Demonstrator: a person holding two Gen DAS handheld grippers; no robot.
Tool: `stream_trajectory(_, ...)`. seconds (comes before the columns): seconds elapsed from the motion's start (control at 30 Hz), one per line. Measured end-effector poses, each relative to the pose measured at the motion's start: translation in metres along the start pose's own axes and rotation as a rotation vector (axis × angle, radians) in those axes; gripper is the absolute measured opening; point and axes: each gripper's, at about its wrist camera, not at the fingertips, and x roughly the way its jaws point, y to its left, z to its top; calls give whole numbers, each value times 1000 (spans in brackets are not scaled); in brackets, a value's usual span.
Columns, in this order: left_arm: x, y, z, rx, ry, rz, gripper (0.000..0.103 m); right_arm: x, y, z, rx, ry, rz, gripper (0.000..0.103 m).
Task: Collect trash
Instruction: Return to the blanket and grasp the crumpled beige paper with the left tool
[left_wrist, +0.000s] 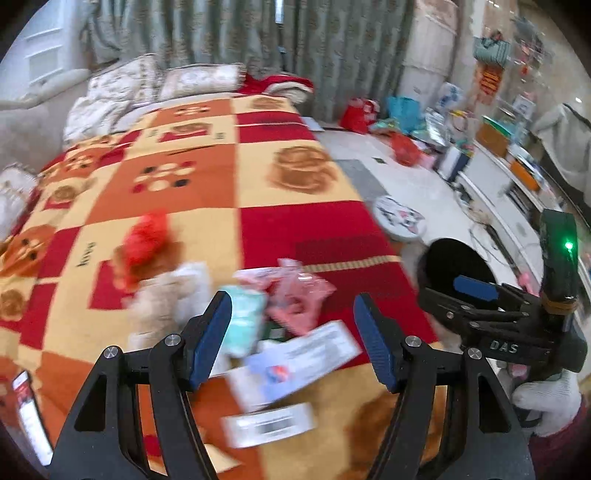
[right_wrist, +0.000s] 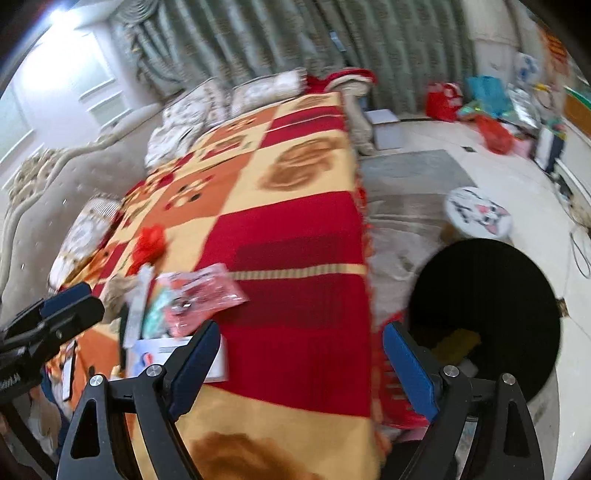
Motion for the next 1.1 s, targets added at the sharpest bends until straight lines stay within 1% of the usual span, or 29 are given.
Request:
stream_trajectory(0.1,-7,27,-6,-40,-7,32,68,14,28,1,-51,27,22,89)
stream_trajectory(0.27,-10,76,-17,-123,-5,65,68,35,68,3,-139,60,9,89)
stream_trajectory(0.37,-10,92,-22,-146,1,79,68,45,82,6,-157,81,-2,89)
stream_trajectory(0.43,-6,104,-25,-162,12,80,68,54,89,8,-163,101,-6,89)
stream_trajectory(0.57,-1,121,-30,-204,34,53,68,67,95,11,-165,147,-8,89)
stream_trajectory(0.7,4,126,-27,-219,34,31,68,71,100,12,-162,153,1,89)
stream_trajectory(0.8,13,122,-21,-203,46,11,68,73,99,12,-146,163,15,89)
stream_trajectory(0.93,28,116,-15,-176,60,11,68,72,97,12,-131,174,27,89)
stream_trajectory(1.1,47,116,-9,-169,76,-1,68,68,93,15,-122,158,28,89)
